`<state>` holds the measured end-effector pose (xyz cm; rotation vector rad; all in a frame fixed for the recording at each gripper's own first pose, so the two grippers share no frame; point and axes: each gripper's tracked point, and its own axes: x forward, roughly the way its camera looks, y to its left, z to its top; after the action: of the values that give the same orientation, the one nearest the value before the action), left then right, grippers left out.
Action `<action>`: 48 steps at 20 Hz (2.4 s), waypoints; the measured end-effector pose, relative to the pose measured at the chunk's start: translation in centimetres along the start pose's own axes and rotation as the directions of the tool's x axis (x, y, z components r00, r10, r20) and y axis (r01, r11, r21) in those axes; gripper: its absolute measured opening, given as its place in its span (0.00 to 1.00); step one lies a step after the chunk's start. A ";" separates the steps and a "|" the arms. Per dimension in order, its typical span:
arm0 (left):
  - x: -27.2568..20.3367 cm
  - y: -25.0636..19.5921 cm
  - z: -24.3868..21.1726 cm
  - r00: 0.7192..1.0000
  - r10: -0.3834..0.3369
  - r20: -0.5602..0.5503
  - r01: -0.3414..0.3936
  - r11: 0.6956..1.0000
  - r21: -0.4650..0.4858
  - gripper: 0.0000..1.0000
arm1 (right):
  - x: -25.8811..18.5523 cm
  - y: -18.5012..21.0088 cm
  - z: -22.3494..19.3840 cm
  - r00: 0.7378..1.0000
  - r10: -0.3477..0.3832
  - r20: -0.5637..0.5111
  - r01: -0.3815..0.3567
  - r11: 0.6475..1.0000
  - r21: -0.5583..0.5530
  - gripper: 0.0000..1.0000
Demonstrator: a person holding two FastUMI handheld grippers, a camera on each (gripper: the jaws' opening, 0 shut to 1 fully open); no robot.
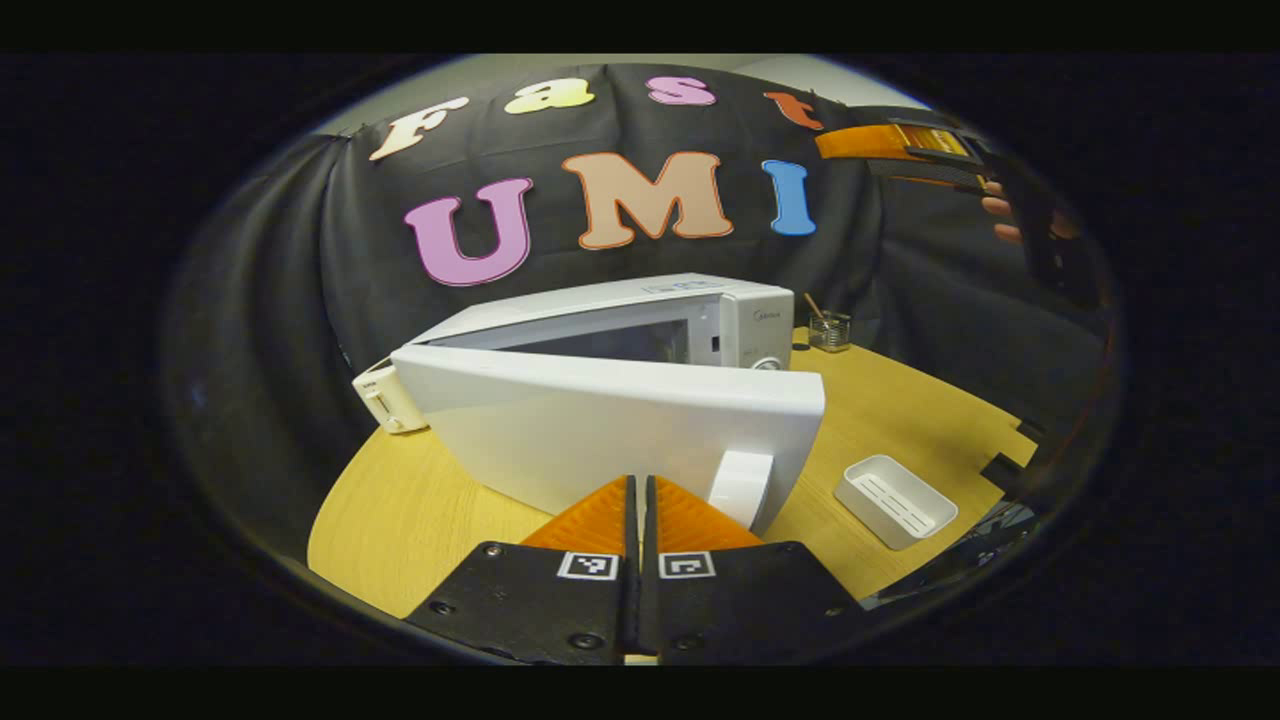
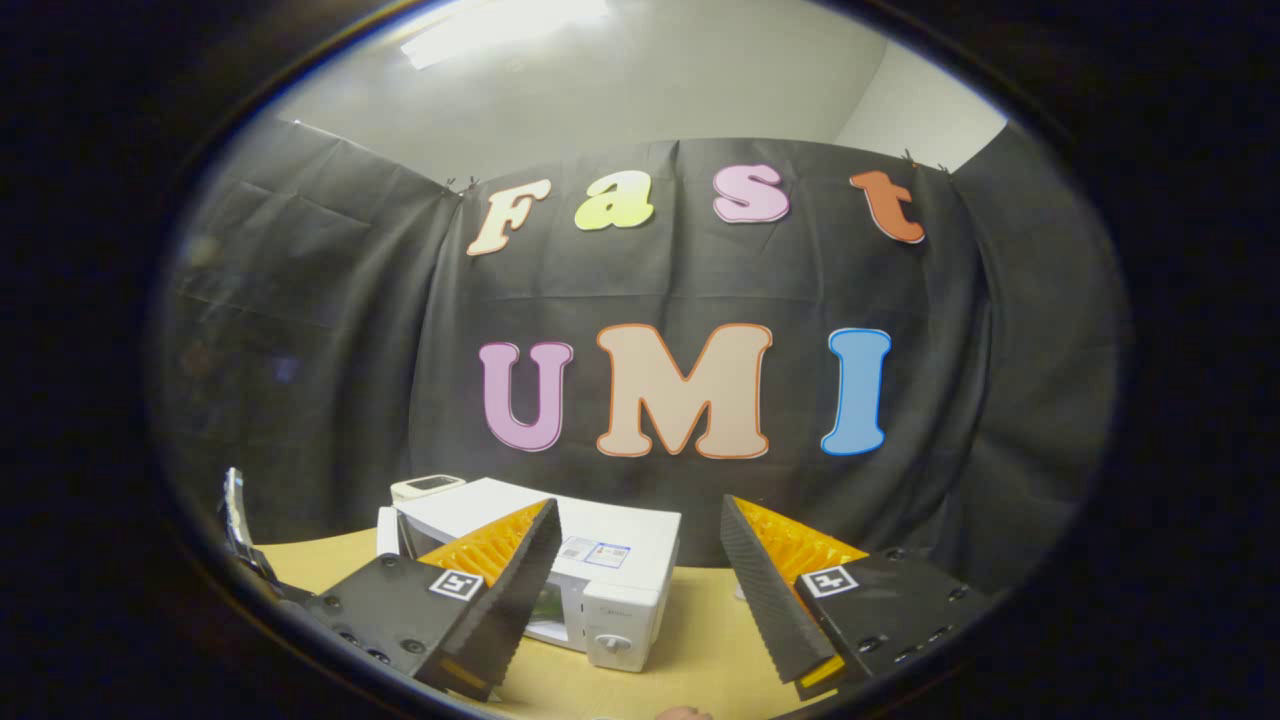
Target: Open the microwave oven with the left hand, put the food in, and close the microwave oven.
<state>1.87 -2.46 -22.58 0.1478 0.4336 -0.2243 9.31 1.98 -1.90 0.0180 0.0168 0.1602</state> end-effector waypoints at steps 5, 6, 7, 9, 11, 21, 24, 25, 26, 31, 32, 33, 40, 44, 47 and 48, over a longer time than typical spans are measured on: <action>2.6 -0.2 1.2 1.000 -0.007 0.008 0.007 1.000 0.008 0.01 | -0.3 -1.3 0.1 1.000 -0.016 -0.004 0.016 1.000 0.008 0.96; 3.1 -0.3 1.6 1.000 -0.010 0.011 0.010 1.000 0.008 0.01 | -0.5 -1.4 0.0 1.000 -0.016 -0.006 0.016 1.000 0.013 0.96; 3.6 -0.3 2.0 1.000 -0.011 0.017 0.011 1.000 0.012 0.02 | -0.5 -1.6 0.2 1.000 -0.019 -0.005 0.020 1.000 0.016 0.96; 4.8 -0.5 2.9 0.999 -0.016 0.028 0.016 1.000 0.015 0.02 | -0.6 -1.8 0.5 1.000 -0.021 0.003 0.020 1.000 0.017 0.98; 5.9 -0.8 3.6 0.999 -0.030 0.036 0.030 0.999 0.012 0.00 | -0.5 -2.0 0.7 1.000 -0.020 0.006 0.020 1.000 0.007 0.96; 11.1 -0.9 7.1 0.996 -0.043 0.072 0.047 0.997 -0.055 0.00 | -0.3 -3.7 1.3 0.999 -0.042 0.016 0.042 0.999 -0.013 0.96; 12.0 -1.1 8.2 0.996 -0.040 0.086 0.046 0.997 -0.066 0.01 | -0.2 -4.3 1.5 0.998 -0.052 0.018 0.052 0.999 -0.015 0.96; 12.4 -1.2 8.5 0.995 -0.042 0.093 0.049 0.996 -0.072 0.00 | -0.1 -4.5 1.4 0.998 -0.057 0.017 0.058 0.998 -0.021 0.96; 12.9 -1.3 8.8 0.994 -0.044 0.096 0.051 0.996 -0.078 0.01 | -0.1 -4.8 1.4 0.998 -0.067 0.017 0.068 0.997 -0.034 0.96; 13.3 -1.6 8.9 0.994 -0.045 0.102 0.058 0.991 -0.123 0.00 | 0.1 -5.0 1.2 0.997 -0.070 0.017 0.071 0.997 -0.040 0.96; 13.4 -1.6 9.1 0.994 -0.038 0.104 0.052 0.990 -0.135 0.00 | 0.1 -4.9 1.1 0.997 -0.070 0.015 0.071 0.997 -0.042 0.96; 13.5 -1.7 9.3 0.993 -0.041 0.109 0.056 0.988 -0.142 0.00 | 0.1 -5.0 1.0 0.997 -0.071 0.014 0.072 0.996 -0.047 0.96; 14.1 -2.1 9.6 0.996 -0.032 0.088 0.046 0.986 -0.162 0.01 | 0.0 -4.4 0.9 0.998 -0.061 0.011 0.062 0.997 -0.054 0.96; 11.4 -2.7 12.4 0.989 -0.044 0.140 0.068 0.982 -0.176 0.01 | -0.5 -4.7 1.2 0.997 -0.069 0.015 0.070 0.996 -0.054 0.96; 7.3 -2.4 16.8 0.974 -0.023 0.227 0.057 0.988 -0.144 0.00 | -0.7 -4.7 1.5 0.997 -0.076 0.018 0.077 0.996 -0.048 0.96; 5.9 -2.4 18.0 0.969 -0.023 0.248 0.058 0.989 -0.134 0.01 | -0.8 -4.7 1.5 0.997 -0.075 0.021 0.076 0.996 -0.044 0.98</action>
<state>13.72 -9.24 -9.20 -0.0281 0.2044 -0.2481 9.26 -2.82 -0.47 -0.0262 -0.0056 0.0845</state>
